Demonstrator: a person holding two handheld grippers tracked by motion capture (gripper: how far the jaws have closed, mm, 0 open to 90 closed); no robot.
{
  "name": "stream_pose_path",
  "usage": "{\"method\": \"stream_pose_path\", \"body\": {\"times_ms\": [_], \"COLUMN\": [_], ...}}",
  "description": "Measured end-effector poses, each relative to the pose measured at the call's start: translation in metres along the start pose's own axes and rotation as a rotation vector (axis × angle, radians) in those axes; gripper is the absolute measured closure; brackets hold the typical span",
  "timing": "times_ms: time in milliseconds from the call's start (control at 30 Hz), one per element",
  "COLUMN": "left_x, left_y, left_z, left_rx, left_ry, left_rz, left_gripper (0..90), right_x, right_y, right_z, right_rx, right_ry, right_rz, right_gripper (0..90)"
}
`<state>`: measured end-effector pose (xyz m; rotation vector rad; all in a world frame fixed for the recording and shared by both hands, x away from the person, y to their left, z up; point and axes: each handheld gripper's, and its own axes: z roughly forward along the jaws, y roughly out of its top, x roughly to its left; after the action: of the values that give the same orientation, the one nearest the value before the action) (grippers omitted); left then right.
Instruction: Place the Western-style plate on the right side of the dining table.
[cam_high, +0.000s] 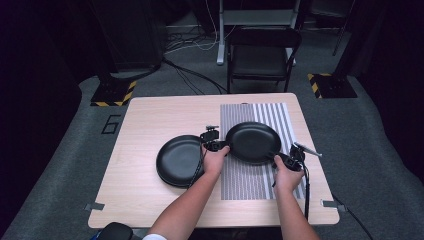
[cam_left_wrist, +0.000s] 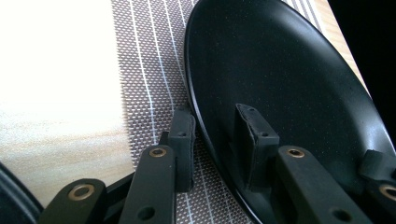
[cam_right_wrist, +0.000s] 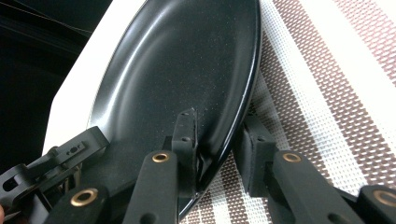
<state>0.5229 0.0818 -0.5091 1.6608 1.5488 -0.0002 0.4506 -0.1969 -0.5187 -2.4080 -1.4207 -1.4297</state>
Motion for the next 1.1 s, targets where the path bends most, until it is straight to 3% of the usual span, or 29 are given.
{"method": "stream_pose_path", "body": {"times_ms": [300, 733, 833, 867, 900, 1000, 1100], "left_x": [-0.001, -0.003, -0.004, -0.004, -0.004, 0.000, 0.005], "left_y": [-0.001, -0.003, -0.003, -0.001, -0.001, 0.004, 0.004], "left_z": [0.000, -0.002, -0.004, -0.010, -0.010, -0.015, -0.015], "left_rx": [0.015, 0.034, 0.015, -0.017, -0.017, -0.041, -0.037], "left_ry": [0.002, 0.001, 0.007, 0.011, 0.011, -0.024, -0.010], "left_rz": [0.007, 0.015, 0.015, 0.047, 0.047, -0.007, -0.013], "left_gripper": [68.7, 61.6, 59.6, 56.9, 56.7, 55.8, 55.6], "right_x": [0.000, 0.002, 0.002, 0.001, 0.001, 0.001, 0.002], "right_y": [-0.001, -0.003, -0.002, -0.002, -0.002, -0.001, -0.001], "right_z": [-0.001, -0.005, -0.007, -0.008, -0.008, -0.009, -0.010], "right_rx": [-0.004, -0.045, -0.053, -0.053, -0.053, -0.063, -0.067], "right_ry": [-0.030, -0.105, -0.102, -0.095, -0.095, -0.095, -0.095], "right_rz": [-0.014, -0.079, -0.074, -0.072, -0.072, -0.068, -0.063], "right_gripper": [66.7, 64.1, 63.9, 63.8, 63.8, 62.9, 61.8]}}
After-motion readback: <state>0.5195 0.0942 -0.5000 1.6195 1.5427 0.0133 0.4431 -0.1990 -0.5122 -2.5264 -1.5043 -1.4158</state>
